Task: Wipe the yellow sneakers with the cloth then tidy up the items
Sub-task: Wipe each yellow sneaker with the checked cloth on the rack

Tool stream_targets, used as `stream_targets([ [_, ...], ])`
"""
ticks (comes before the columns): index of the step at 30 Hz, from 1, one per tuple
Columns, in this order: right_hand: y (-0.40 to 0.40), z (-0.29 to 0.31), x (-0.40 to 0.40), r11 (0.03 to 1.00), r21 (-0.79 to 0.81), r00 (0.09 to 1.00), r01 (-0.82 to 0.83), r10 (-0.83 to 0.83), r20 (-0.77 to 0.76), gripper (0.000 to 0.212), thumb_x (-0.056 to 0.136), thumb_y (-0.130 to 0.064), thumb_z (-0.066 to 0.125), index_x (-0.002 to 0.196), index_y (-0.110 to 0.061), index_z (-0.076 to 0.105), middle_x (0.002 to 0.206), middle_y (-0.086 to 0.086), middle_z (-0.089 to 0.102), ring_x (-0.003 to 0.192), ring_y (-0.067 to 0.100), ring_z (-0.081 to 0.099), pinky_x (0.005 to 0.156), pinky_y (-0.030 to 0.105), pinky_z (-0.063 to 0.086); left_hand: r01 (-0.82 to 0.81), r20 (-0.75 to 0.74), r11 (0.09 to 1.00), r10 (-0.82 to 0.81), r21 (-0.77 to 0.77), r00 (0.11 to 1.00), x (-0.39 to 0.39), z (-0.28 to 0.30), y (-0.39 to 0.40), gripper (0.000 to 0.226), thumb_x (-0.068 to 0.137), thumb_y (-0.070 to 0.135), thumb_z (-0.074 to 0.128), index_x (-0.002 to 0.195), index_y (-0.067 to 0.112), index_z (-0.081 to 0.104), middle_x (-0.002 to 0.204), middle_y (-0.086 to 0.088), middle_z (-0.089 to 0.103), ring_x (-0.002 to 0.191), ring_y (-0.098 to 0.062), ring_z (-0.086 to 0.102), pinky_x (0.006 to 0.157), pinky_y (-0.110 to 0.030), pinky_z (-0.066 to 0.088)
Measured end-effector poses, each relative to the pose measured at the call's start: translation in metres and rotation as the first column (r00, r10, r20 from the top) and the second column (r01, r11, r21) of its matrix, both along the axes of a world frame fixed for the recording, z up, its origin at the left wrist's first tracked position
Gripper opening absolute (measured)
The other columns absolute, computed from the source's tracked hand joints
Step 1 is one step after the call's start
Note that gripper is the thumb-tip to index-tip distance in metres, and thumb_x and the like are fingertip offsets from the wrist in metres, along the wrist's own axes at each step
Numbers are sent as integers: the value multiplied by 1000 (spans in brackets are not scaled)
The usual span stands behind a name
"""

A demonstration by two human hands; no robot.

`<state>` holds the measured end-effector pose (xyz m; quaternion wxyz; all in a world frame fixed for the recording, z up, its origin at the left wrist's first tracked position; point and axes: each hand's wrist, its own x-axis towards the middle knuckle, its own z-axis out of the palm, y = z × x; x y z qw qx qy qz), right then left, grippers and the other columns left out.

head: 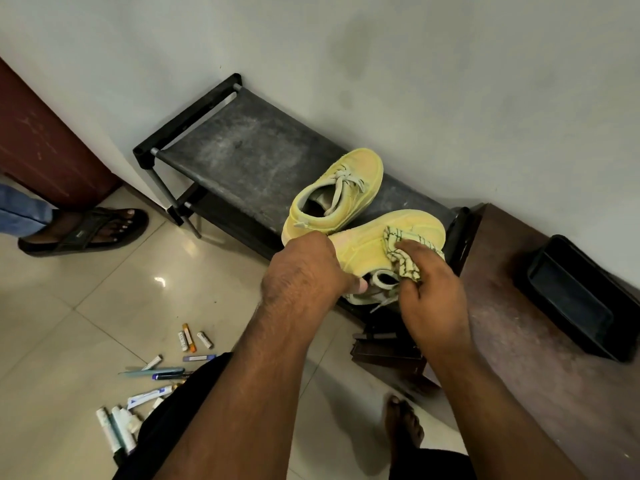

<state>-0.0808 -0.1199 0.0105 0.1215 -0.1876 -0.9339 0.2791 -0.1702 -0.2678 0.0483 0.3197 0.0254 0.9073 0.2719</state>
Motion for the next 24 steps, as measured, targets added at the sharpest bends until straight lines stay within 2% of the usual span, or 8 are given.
stream_targets([
  [4, -9, 0, 3, 963, 76, 966, -258, 258, 12, 57, 71, -2, 48, 126, -12, 59, 131, 1, 58, 127, 14, 45, 109, 35, 32, 51, -32, 997, -53, -50, 998, 10, 0, 11, 45, 65, 49, 83, 83, 16, 58, 83, -1, 62, 80, -20, 63, 66, -31, 50],
  [8, 17, -5, 4, 999, -37, 999, 35, -33, 38, 52, 81, 1, 52, 129, -16, 57, 134, 1, 55, 127, 18, 47, 109, 35, 36, 58, -21, 995, -60, -79, 998, 10, 3, 15, 39, 72, 43, 80, 91, 15, 60, 92, -3, 62, 87, -22, 63, 70, -32, 50],
  [12, 9, -3, 9, 978, -15, 978, -209, 209, 13, 56, 76, -2, 49, 131, -14, 56, 136, -2, 53, 131, 12, 42, 111, 30, 30, 23, -136, 999, -27, -34, 990, 27, 7, 23, 33, 81, 50, 68, 94, 19, 65, 90, -1, 67, 83, -20, 64, 65, -30, 49],
  [14, 16, -2, 6, 990, -80, 993, -119, 120, 10, 53, 80, 2, 52, 130, -16, 57, 134, -2, 55, 129, 12, 45, 109, 27, 32, 1, -204, 998, 12, 63, 979, 44, 7, 30, 32, 88, 50, 58, 101, 23, 69, 93, 3, 69, 83, -17, 64, 67, -29, 50],
  [16, 23, -2, 4, 992, -122, 1000, 2, 0, 18, 49, 85, 1, 55, 130, -17, 57, 133, -1, 57, 125, 13, 49, 104, 22, 34, -79, -137, 975, 109, 206, 985, 61, 4, 36, 29, 92, 43, 54, 108, 25, 69, 93, 9, 69, 81, -13, 65, 72, -32, 55],
  [18, 23, 1, 6, 989, -115, 995, -91, 94, 17, 50, 84, 2, 57, 131, -16, 57, 132, -3, 57, 124, 7, 48, 105, 20, 35, -350, 169, 844, 307, 406, 937, 73, -2, 43, 23, 94, 32, 54, 113, 27, 66, 86, 10, 68, 67, -13, 67, 59, -34, 58],
  [21, 27, 1, 8, 976, -132, 985, -174, 174, -14, 50, 81, 5, 59, 126, -18, 61, 127, -11, 57, 121, -3, 46, 105, 18, 37, -809, 683, 398, 441, 432, 582, 78, -3, 52, 22, 96, 16, 54, 114, 21, 65, 87, -3, 73, 52, -18, 64, 41, -27, 49],
  [24, 30, 4, 6, 976, -164, 990, -140, 139, -16, 47, 82, 5, 60, 120, -21, 64, 120, -16, 58, 117, -7, 47, 102, 17, 39, -931, 821, 122, 442, 344, 361, 72, 0, 59, 14, 93, 21, 61, 102, 12, 68, 75, -6, 69, 42, -15, 54, 38, -21, 43],
])
